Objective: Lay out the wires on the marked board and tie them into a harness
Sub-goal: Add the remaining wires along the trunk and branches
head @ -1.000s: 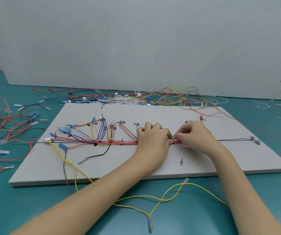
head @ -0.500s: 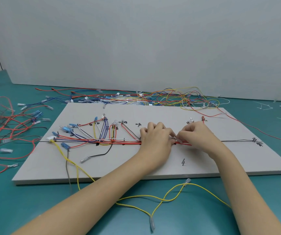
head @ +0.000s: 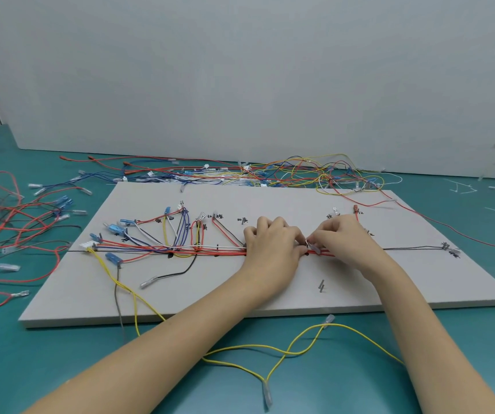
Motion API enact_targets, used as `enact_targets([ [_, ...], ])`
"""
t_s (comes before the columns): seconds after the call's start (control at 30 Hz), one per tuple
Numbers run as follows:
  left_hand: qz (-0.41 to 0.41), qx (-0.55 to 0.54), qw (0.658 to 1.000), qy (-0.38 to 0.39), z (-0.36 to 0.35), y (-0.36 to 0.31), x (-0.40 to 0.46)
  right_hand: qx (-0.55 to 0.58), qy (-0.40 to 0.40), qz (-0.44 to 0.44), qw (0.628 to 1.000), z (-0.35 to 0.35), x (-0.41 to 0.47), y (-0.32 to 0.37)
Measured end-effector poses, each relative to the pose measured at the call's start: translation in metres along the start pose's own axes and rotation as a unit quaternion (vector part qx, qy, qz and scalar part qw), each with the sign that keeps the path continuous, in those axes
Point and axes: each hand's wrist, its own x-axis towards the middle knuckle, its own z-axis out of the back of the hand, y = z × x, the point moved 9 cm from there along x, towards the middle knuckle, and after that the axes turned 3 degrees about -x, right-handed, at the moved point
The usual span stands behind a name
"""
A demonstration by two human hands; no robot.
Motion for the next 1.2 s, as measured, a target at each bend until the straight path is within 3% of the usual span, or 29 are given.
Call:
enact_targets([
  [0.23, -0.016, -0.018, 0.999, -0.022, 0.005, -0.002, -0.002, 0.051, -0.028, 0.005, 0.998, 0.010, -0.001, 0.000],
  [0.6, -0.016, -0.026, 0.999, -0.017, 0.005, -0.002, -0.002, 0.037, 0.033, 0.000, 0.999, 0.002, -0.005, -0.002],
  [1.2, -0.015, -0.029, 0.999, -0.028, 0.008, 0.000, -0.003, 0.006, 0.026, -0.004, 1.000, -0.002, -0.003, -0.003],
])
